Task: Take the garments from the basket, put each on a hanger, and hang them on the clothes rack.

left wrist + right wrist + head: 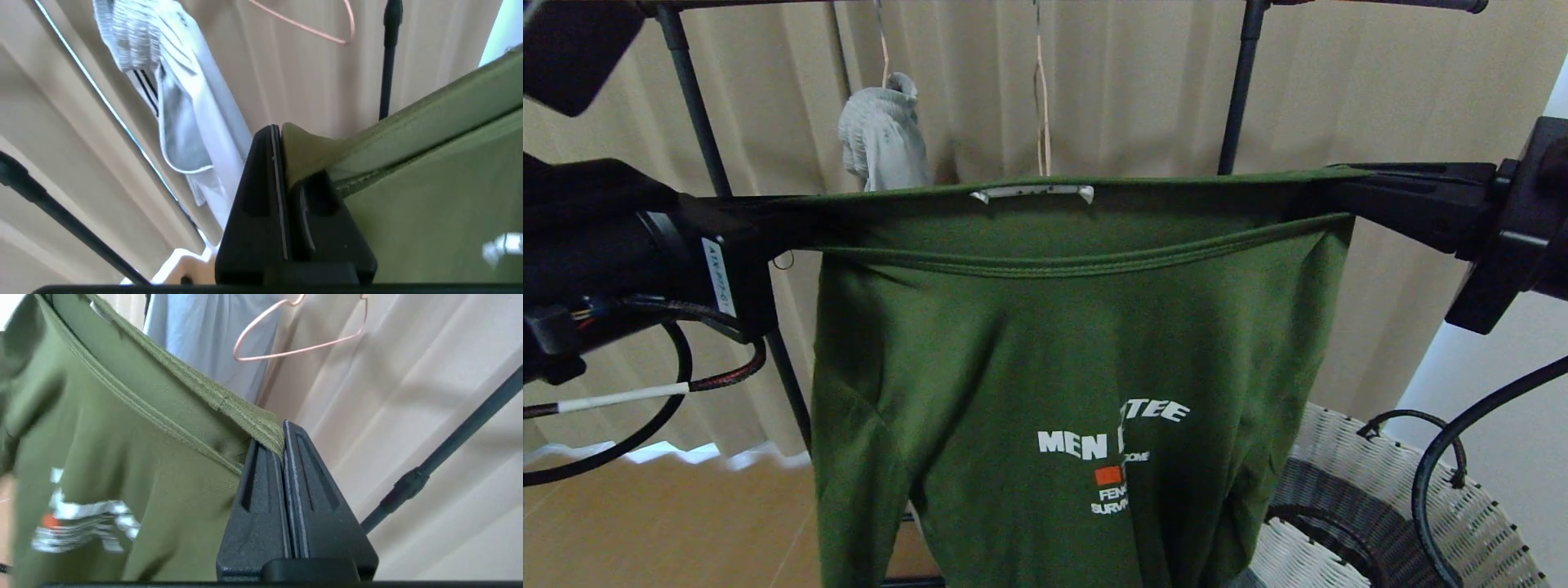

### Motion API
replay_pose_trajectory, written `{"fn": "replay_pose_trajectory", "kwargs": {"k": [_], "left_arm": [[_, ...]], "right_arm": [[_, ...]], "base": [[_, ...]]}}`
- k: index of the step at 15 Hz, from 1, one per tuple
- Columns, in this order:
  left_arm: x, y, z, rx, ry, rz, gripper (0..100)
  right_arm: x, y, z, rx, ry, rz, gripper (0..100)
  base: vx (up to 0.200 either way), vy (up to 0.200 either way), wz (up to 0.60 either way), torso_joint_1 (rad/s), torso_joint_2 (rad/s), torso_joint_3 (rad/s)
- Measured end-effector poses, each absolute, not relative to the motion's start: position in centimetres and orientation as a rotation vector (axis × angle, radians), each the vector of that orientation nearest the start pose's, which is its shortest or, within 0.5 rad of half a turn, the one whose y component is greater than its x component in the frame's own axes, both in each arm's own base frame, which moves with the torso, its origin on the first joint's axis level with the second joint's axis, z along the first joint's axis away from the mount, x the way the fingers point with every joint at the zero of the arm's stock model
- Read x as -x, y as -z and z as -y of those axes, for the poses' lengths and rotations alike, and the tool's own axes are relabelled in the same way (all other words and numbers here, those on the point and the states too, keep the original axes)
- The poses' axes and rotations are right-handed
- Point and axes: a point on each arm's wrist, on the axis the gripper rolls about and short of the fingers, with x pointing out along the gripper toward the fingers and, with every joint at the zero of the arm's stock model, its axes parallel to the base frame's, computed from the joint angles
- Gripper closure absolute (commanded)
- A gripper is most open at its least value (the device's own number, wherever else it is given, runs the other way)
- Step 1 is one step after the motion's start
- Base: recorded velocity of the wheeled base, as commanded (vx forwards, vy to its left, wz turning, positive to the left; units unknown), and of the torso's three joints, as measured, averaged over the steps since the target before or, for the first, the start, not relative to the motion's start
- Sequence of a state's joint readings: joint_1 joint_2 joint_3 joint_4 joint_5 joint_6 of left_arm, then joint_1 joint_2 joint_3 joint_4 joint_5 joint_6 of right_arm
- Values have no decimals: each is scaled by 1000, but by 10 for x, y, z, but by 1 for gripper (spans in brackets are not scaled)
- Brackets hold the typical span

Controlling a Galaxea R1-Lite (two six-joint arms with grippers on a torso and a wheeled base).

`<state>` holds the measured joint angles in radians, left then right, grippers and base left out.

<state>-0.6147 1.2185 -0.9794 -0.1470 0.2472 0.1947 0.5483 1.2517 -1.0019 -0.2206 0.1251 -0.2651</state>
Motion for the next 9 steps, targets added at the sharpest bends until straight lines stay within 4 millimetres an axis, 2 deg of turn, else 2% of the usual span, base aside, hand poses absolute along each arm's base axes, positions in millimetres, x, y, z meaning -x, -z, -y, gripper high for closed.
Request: {"fn": "replay_pose_trajectory", "kwargs": {"k": [5,9], "left_arm": [[-168,-308,112,-215,377,-55,100],[-197,-326,133,-105,365,-45,100]], "right_arm": [[-158,-317,-88,246,-596,64,100],[-130,-313,-77,249,-677,6,100]], "base": [[0,0,0,0,0,0],[0,0,0,0,0,0]]}}
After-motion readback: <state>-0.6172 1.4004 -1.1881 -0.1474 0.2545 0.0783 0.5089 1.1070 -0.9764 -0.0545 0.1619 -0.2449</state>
